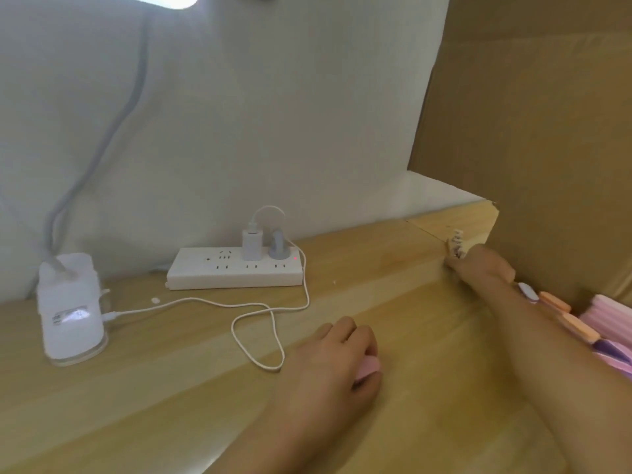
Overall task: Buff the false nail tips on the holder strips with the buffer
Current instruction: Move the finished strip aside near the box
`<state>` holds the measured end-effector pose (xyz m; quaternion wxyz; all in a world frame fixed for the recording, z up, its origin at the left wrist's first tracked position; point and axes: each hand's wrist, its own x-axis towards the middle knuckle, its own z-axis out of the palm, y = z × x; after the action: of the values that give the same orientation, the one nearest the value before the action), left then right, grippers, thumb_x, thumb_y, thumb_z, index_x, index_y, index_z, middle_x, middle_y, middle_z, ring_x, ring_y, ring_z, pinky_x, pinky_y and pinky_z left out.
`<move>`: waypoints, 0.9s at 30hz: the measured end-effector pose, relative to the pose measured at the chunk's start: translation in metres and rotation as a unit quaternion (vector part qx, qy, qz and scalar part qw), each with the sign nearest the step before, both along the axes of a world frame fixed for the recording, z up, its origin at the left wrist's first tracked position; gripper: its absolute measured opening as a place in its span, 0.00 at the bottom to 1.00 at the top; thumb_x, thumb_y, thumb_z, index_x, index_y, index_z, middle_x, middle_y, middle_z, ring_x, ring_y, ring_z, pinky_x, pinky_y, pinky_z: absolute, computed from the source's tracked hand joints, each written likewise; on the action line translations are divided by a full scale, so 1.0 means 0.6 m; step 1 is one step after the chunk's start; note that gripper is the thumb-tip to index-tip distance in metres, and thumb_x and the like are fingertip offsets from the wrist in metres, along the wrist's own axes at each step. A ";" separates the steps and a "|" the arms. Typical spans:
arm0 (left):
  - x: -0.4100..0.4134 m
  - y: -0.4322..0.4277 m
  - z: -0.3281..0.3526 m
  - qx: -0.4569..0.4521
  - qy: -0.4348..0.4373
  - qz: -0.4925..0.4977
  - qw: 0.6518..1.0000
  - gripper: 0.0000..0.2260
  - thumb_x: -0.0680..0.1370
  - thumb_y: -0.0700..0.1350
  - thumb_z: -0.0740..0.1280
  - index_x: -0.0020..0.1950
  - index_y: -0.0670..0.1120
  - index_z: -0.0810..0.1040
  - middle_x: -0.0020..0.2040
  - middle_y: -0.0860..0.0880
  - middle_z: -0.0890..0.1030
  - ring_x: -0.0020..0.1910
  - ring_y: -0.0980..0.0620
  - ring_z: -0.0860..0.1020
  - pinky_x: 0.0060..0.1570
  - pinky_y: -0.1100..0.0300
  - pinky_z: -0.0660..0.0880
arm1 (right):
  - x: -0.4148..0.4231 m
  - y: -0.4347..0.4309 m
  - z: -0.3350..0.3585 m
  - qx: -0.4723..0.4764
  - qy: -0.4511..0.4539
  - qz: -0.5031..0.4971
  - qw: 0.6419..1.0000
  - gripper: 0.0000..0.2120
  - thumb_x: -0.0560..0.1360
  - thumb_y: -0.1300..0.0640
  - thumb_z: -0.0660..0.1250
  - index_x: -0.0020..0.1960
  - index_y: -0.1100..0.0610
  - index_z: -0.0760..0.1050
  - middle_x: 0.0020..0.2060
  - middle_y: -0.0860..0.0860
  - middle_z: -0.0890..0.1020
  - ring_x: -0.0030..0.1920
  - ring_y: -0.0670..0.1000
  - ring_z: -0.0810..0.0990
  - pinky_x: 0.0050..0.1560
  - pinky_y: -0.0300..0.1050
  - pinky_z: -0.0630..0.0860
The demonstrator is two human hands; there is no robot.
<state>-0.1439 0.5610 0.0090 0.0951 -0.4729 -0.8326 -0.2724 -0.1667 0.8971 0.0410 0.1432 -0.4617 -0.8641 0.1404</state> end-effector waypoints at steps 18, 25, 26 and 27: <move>-0.012 -0.001 0.002 0.047 -0.090 0.015 0.995 0.05 0.79 0.52 0.64 0.53 0.54 0.74 0.51 0.56 0.72 0.51 0.57 0.73 0.48 0.54 0.74 | 0.004 0.007 -0.020 0.115 -0.107 0.101 0.982 0.20 0.82 0.45 0.52 0.61 0.58 0.72 0.57 0.60 0.78 0.53 0.61 0.76 0.47 0.52 0.70; -0.012 -0.001 0.001 0.091 -0.091 0.016 0.992 0.08 0.78 0.48 0.64 0.57 0.51 0.75 0.50 0.56 0.75 0.51 0.54 0.74 0.47 0.54 0.74 | 0.023 -0.078 -0.018 0.105 0.024 0.319 0.942 0.09 0.79 0.60 0.65 0.58 0.53 0.78 0.44 0.51 0.77 0.43 0.51 0.75 0.46 0.51 0.75; -0.012 0.000 0.001 0.096 -0.100 0.019 0.990 0.10 0.78 0.45 0.64 0.59 0.49 0.74 0.51 0.55 0.75 0.51 0.53 0.74 0.48 0.53 0.74 | 0.032 -0.102 -0.015 0.074 0.043 0.366 0.927 0.09 0.78 0.62 0.67 0.55 0.51 0.79 0.42 0.49 0.77 0.40 0.48 0.74 0.45 0.46 0.75; -0.012 -0.001 0.002 0.099 -0.114 0.022 0.988 0.12 0.77 0.43 0.64 0.61 0.48 0.73 0.52 0.53 0.75 0.52 0.51 0.74 0.49 0.51 0.74 | 0.042 -0.128 -0.009 0.023 0.051 0.412 0.909 0.10 0.77 0.64 0.69 0.52 0.49 0.80 0.42 0.49 0.78 0.38 0.47 0.74 0.43 0.40 0.74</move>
<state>-0.1510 0.5605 0.0100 0.0513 -0.4087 -0.8171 -0.4033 -0.1413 0.8202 0.0354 0.1267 -0.0532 -0.9721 0.1901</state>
